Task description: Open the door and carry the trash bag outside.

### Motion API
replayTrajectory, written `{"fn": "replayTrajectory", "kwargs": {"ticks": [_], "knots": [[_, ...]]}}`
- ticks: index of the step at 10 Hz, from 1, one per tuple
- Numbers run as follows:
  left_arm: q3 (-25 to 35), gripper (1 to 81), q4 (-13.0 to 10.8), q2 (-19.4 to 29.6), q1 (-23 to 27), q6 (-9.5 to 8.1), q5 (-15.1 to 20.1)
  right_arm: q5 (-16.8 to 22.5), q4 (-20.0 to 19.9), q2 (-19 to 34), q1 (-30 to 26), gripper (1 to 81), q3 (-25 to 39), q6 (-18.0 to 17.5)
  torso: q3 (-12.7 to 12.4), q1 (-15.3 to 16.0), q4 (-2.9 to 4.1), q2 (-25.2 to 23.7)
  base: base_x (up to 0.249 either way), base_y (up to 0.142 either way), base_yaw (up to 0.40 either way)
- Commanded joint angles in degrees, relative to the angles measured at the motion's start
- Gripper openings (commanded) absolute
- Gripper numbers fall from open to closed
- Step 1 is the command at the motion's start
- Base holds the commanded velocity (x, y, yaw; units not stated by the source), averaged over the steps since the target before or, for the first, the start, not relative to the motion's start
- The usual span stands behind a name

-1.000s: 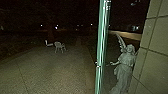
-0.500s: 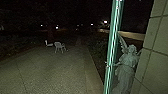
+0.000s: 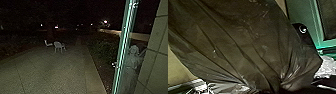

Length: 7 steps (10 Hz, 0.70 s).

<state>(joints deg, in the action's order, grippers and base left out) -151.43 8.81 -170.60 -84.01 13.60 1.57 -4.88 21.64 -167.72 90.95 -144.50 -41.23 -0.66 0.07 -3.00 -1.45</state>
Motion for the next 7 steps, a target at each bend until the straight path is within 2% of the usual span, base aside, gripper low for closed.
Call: {"fn": "replayTrajectory", "kwargs": {"ticks": [1,7], "knots": [[0.3,1.0,-0.1,0.3,3.7,0.28,2.9,2.2,0.1,0.3,-2.8,81.1,0.5,0.0,0.0,0.0,0.00,0.0,0.104,0.000,0.000],[0.3,1.0,-0.2,0.3,3.7,0.28,2.9,2.4,0.2,0.2,-3.0,81.1,0.5,0.0,0.0,0.0,0.00,0.0,0.105,0.000,0.000]]}}
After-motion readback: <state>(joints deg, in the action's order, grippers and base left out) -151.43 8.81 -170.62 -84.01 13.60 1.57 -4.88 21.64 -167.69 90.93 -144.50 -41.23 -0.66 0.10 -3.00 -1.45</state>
